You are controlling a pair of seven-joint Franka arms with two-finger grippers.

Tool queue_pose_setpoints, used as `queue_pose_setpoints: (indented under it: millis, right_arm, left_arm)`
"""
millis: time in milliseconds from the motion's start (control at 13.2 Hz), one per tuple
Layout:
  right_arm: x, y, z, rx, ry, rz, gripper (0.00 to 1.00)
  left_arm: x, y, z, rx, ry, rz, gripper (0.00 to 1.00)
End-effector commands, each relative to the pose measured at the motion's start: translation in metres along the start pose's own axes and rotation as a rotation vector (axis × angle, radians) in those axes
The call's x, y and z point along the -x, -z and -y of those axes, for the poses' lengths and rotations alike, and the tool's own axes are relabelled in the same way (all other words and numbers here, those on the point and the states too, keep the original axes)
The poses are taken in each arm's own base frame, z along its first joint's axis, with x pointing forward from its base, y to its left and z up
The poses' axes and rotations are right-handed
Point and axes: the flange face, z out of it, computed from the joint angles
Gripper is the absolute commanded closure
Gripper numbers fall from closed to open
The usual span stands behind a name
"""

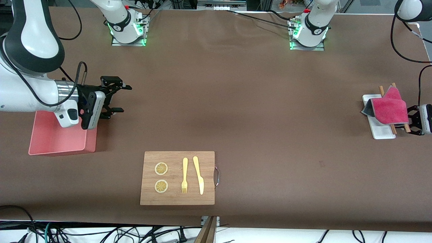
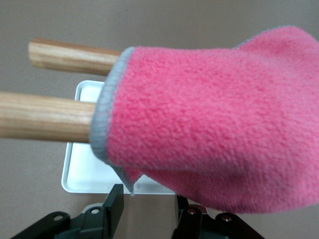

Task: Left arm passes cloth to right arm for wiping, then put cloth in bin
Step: 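Lift the cloth off the sticks while the right gripper moves out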

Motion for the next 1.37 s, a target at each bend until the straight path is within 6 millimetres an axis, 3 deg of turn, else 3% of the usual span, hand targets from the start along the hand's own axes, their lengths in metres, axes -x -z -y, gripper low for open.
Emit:
queue_pose_setpoints:
  millis: [0,380,532,684,1063,1291]
  right_arm:
    - [0.006,-0.018,-0.008,-0.043,0.127,-0.129,0.00]
    - [0.026,-0.062,-0.025,-0.059,0.295,-0.255,0.00]
    - [0.028,-0.069,-0.025,-0.043,0.333,-0.272,0.00]
    - [0.022,-0.075,-0.021,-0.036,0.344,-0.269,0.00]
    - [0.017,-0.078,-0.017,-0.043,0.342,-0.286,0.00]
    - [0.017,-0.079,-0.017,-0.047,0.342,-0.286,0.00]
  left_arm:
    - [-0.002,0.002,0.003,-0.013,-0.052,-0.032,0.52]
    - [-0.004,-0.005,0.007,-0.029,-0.093,-0.068,0.70]
    - [-0.002,-0.005,0.006,-0.031,-0.095,-0.069,0.76]
    - [-0.003,-0.004,0.005,-0.031,-0.095,-0.069,1.00]
    - [0.000,0.010,-0.001,-0.026,-0.083,-0.068,1.00]
    - [-0.001,0.054,-0.010,-0.043,-0.055,-0.033,1.00]
